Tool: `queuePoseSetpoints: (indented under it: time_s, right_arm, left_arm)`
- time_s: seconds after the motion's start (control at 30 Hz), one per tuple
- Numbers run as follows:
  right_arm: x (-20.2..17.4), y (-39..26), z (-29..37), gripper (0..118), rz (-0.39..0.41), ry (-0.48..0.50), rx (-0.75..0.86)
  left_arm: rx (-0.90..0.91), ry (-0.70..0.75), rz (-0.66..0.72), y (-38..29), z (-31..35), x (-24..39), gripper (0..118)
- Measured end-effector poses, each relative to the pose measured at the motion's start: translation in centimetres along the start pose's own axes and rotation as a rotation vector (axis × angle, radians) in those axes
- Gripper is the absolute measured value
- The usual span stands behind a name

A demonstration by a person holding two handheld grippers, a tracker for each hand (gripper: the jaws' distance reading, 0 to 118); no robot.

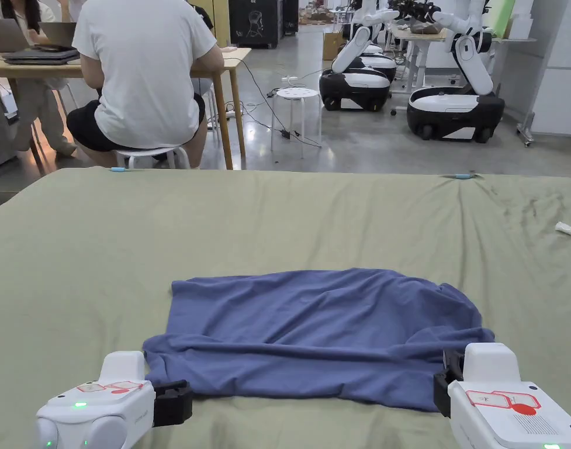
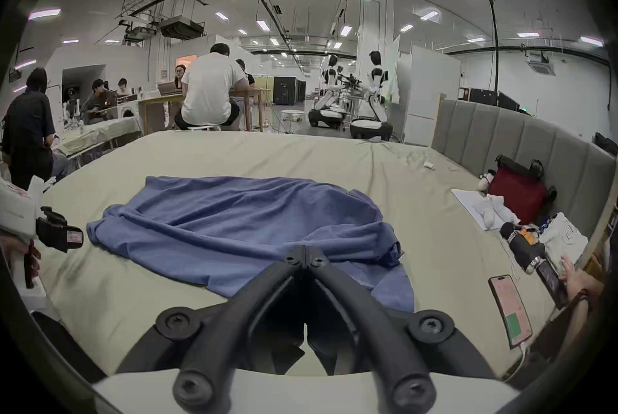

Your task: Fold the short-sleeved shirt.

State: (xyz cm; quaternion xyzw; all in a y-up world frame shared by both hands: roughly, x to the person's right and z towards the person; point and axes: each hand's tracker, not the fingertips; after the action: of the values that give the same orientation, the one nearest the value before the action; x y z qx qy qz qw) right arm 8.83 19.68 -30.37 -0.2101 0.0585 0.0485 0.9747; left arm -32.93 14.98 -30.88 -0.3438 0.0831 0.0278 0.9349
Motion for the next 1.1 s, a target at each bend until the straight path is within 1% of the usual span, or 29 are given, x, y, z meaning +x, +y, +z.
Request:
queuePoseSetpoints:
  time_s: [0.1,0.13,0.17,0.2,0.23,0.27,0.3,0.33,0.37,0.43,0.53,0.57,0.6,0.63,0.67,0.7,0.73,0.77,0.87,0.9,0.93,0.97,1.0,1.03,1.1]
  right_arm:
    - [0.7,-0.1,-0.9,0,0.002,-0.012,-0.014]
    - [1.1,-0.3,-1.3,0,0.0,-0.019,-0.021]
    - [1.5,-0.5,-1.6,0,0.0,-0.027,-0.031]
    - [1.9,-0.7,-1.8,0,-0.002,-0.035,-0.041]
    - [2.4,-0.9,-1.9,0,-0.003,-0.042,-0.048]
    - [2.9,-1.0,-1.9,0,0.004,-0.05,-0.058]
    - [3.6,-1.2,-2.0,0,0.016,-0.068,-0.07]
    - [4.5,-1.3,-2.2,0,0.022,-0.083,-0.085]
    - [5.9,-1.6,-2.5,0,0.015,-0.098,-0.104]
    - [8.2,-1.9,-2.9,0,0.005,-0.123,-0.135]
    - [10.8,-2.5,-3.3,0,0.005,-0.167,-0.195]
    - [11.5,-2.7,-3.6,7,-0.001,-0.155,-0.202]
    - [12.2,-3.1,-4.2,44,-0.015,-0.136,-0.228]
    - [12.7,-3.4,-5.1,85,-0.028,-0.124,-0.275]
    - [12.9,-3.7,-5.9,113,-0.023,-0.106,-0.317]
    - [12.9,-4.1,-6.5,118,-0.019,-0.08,-0.331]
    - [12.8,-4.3,-6.9,115,-0.024,-0.068,-0.301]
    - [12.4,-4.3,-7.5,112,-0.016,-0.074,-0.306]
    - [11.4,-4.6,-10.0,111,0.012,-0.047,-0.345]
    - [11.0,-4.7,-10.7,94,0.023,-0.045,-0.357]
    - [10.7,-4.8,-11.3,59,0.026,-0.018,-0.367]
    - [10.7,-4.9,-11.8,20,0.009,0.018,-0.386]
    - [10.7,-5.1,-12.5,11,-0.031,0.054,-0.439]
    - [10.4,-5.0,-12.3,8,-0.017,0.024,-0.418]
    - [10.1,-4.4,-11.5,7,-0.006,0.024,-0.415]
  left_arm:
    - [-0.01,0.01,-0.001,1.6,-2.3,0.2,114]
    - [-0.016,0.008,0.003,1.9,-3.2,0.2,110]
    - [-0.025,0.005,0.014,2.0,-4.2,0.1,99]
    - [-0.043,-0.008,0.034,2.1,-4.8,-0.2,75]
    - [-0.066,-0.033,0.052,2.1,-5.4,-0.2,64]
    - [-0.087,-0.054,0.05,2.1,-5.8,-0.1,64]
    - [-0.103,-0.058,0.027,1.8,-6.3,0.2,17]
    - [-0.09,-0.056,0.02,1.6,-6.6,0.4,7]
    - [-0.079,-0.032,-0.002,1.3,-6.7,0.9,6]
    - [-0.088,-0.036,-0.015,1.3,-6.8,1.3,4]
    - [-0.079,-0.032,-0.023,1.9,-6.1,1.0,3]
    - [-0.066,-0.026,-0.039,2.0,-5.8,1.2,3]
    - [-0.052,-0.02,-0.055,2.3,-4.6,1.7,4]
    - [-0.046,-0.02,-0.062,2.5,-4.2,2.0,4]
    - [-0.043,-0.022,-0.07,2.7,-4.0,2.2,4]
    - [-0.04,-0.021,-0.073,2.7,-3.9,2.4,4]
    - [-0.039,-0.021,-0.075,2.9,-3.6,2.3,4]
    - [-0.04,-0.021,-0.078,2.8,-3.6,2.4,4]
    - [-0.055,-0.017,-0.081,2.6,-3.9,2.3,4]
    - [-0.06,-0.016,-0.082,2.4,-4.0,2.4,4]
    - [-0.065,-0.014,-0.085,2.2,-4.0,2.5,3]
    - [-0.071,-0.012,-0.089,2.1,-4.1,2.6,3]
    - [-0.082,-0.019,-0.092,2.0,-4.4,2.1,3]
    - [-0.089,-0.023,-0.093,1.8,-4.4,2.2,3]
    - [-0.097,-0.023,-0.105,1.6,-4.2,2.2,3]
